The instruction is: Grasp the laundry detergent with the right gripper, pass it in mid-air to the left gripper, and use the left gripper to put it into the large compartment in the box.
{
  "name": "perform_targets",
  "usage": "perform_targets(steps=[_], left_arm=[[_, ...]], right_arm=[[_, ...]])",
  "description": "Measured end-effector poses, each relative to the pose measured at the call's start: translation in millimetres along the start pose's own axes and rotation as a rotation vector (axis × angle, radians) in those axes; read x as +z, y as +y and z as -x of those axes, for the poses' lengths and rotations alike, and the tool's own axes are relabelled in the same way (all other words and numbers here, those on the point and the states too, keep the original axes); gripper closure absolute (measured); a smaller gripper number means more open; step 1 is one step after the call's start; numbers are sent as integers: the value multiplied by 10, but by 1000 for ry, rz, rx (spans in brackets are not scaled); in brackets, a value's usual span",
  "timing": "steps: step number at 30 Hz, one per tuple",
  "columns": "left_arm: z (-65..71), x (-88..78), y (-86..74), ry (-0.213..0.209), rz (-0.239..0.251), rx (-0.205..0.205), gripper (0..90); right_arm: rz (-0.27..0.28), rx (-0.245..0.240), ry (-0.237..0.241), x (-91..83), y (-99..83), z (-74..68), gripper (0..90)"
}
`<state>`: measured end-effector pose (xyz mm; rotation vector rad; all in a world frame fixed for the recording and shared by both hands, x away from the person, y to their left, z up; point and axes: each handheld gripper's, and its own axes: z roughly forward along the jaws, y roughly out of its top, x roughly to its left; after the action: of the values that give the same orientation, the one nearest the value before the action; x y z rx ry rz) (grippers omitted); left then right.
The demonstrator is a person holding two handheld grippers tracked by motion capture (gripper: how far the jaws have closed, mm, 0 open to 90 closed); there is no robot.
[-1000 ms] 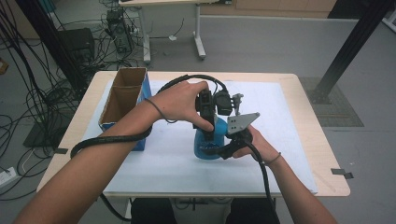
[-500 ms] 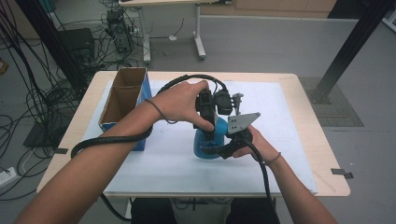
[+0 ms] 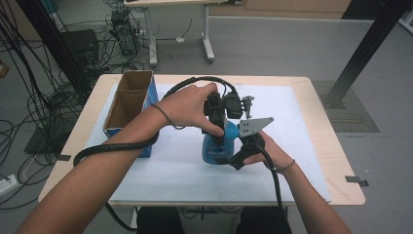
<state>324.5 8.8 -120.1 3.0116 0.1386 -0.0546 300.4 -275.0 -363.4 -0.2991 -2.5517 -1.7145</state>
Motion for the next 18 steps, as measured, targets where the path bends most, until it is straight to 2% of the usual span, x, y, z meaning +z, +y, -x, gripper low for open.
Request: perform_targets(steps=[10, 18], left_arm=[[18, -43, 13, 6, -5, -10, 378], [11, -166, -15, 4, -7, -57, 378]], right_arm=[[10, -16, -1, -38, -8, -20, 25], [10, -5, -18, -103, -13, -60, 33]])
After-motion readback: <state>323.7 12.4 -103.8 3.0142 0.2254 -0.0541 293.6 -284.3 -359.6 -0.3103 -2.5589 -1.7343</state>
